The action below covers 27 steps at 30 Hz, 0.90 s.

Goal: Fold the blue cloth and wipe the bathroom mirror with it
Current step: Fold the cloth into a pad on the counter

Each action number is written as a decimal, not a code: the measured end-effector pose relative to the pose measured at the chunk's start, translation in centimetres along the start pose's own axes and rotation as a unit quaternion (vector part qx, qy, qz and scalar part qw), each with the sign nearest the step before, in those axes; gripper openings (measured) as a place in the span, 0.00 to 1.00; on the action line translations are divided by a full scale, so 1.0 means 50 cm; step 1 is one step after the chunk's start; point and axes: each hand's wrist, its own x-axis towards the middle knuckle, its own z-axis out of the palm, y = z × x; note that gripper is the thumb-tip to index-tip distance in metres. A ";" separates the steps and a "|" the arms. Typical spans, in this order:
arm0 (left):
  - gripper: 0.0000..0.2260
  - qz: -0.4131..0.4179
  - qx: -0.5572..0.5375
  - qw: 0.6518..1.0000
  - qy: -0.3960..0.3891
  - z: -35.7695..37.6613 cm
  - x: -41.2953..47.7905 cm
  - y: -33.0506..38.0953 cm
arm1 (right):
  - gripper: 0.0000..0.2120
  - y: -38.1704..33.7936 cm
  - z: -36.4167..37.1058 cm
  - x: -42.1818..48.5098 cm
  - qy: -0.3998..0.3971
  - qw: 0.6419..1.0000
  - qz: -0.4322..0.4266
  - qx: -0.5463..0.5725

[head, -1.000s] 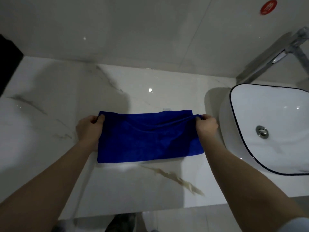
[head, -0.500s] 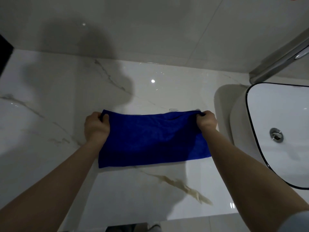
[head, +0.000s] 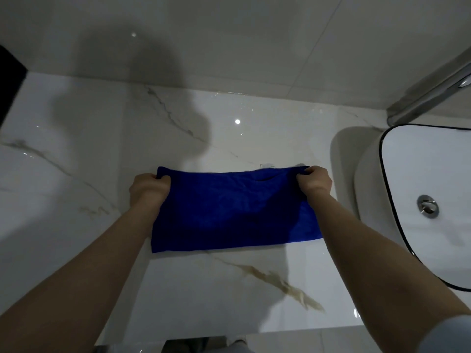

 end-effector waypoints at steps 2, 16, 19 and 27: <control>0.14 0.000 -0.035 0.999 0.023 -0.007 0.003 -0.006 | 0.13 0.006 -0.006 0.001 0.032 0.999 -0.011 0.006; 0.20 0.089 0.037 0.994 0.056 0.002 -0.070 -0.008 | 0.18 0.094 -0.055 -0.048 -0.123 0.989 0.075 -0.023; 0.18 0.170 0.121 0.974 0.092 0.022 -0.122 -0.010 | 0.17 0.111 -0.058 -0.065 -0.146 0.988 0.046 -0.033; 0.13 0.292 0.140 0.945 0.037 0.099 -0.266 -0.037 | 0.03 0.154 -0.063 -0.111 -0.124 0.990 -0.005 0.068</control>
